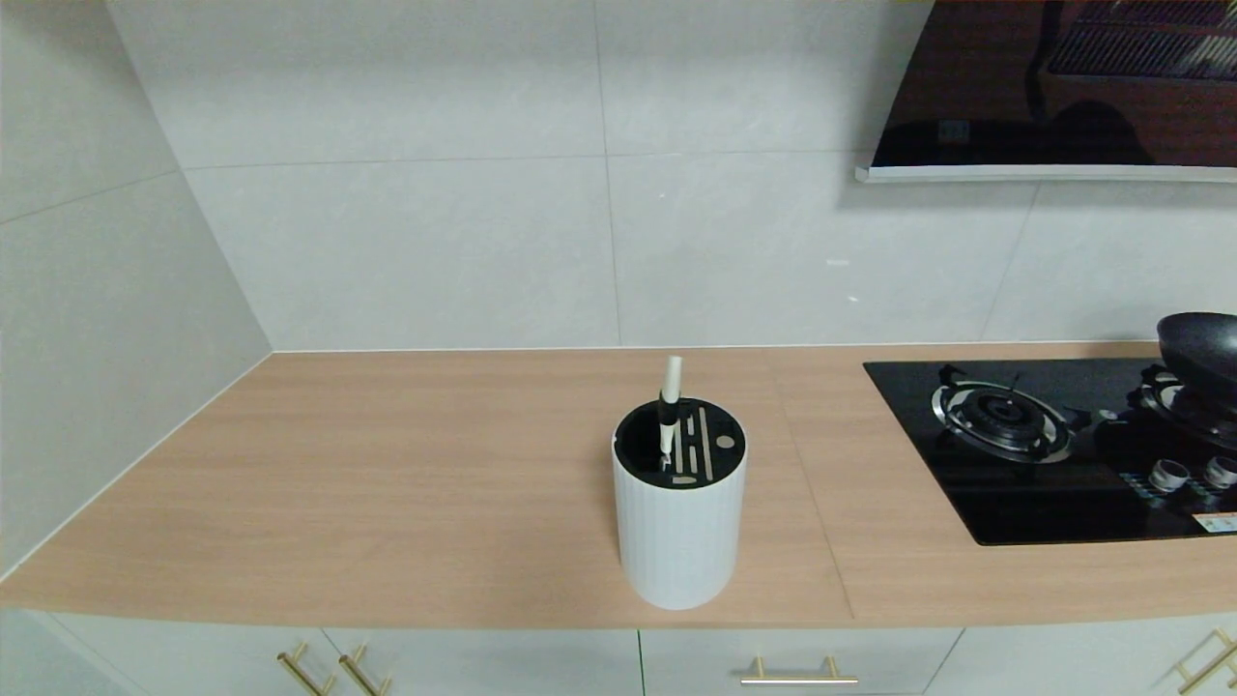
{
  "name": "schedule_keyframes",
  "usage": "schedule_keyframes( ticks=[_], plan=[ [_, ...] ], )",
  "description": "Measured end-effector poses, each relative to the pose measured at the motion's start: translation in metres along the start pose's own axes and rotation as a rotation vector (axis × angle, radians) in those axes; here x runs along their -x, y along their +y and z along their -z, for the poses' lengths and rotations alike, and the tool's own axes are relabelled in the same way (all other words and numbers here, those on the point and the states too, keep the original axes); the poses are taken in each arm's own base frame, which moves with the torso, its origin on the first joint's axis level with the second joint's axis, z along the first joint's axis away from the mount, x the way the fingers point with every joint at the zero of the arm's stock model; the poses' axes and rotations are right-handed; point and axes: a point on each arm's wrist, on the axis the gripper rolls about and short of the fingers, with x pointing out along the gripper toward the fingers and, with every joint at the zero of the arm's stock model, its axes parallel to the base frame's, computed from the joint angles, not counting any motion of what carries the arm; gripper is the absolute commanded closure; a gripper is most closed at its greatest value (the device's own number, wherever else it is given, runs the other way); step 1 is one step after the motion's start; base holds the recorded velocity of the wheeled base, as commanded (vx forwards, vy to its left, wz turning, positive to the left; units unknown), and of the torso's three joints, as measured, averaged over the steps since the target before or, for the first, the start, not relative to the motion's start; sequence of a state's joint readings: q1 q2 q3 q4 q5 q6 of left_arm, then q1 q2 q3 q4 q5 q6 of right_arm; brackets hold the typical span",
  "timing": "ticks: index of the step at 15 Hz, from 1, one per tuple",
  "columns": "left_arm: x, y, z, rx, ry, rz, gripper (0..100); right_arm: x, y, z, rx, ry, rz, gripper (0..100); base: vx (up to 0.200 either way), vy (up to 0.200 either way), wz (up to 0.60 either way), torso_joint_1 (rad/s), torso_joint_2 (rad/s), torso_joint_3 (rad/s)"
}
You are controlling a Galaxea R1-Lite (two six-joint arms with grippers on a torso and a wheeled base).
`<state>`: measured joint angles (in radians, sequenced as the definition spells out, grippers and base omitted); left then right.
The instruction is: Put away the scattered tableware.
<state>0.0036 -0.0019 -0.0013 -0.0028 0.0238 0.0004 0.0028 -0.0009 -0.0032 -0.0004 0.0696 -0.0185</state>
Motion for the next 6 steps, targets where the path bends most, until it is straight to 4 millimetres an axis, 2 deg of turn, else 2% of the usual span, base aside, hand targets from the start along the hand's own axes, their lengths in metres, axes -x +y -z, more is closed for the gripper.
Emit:
schedule_keyframes(
  ticks=[6],
  plan=[
    [-0.0001, 0.0001, 0.0004, 0.004, 0.002, 0.004, 0, 0.0000, 0.0000, 0.0004, 0.001, 0.004, -0.002, 0, 0.000, 0.000, 0.00, 0.000, 0.00, 0.000]
  ],
)
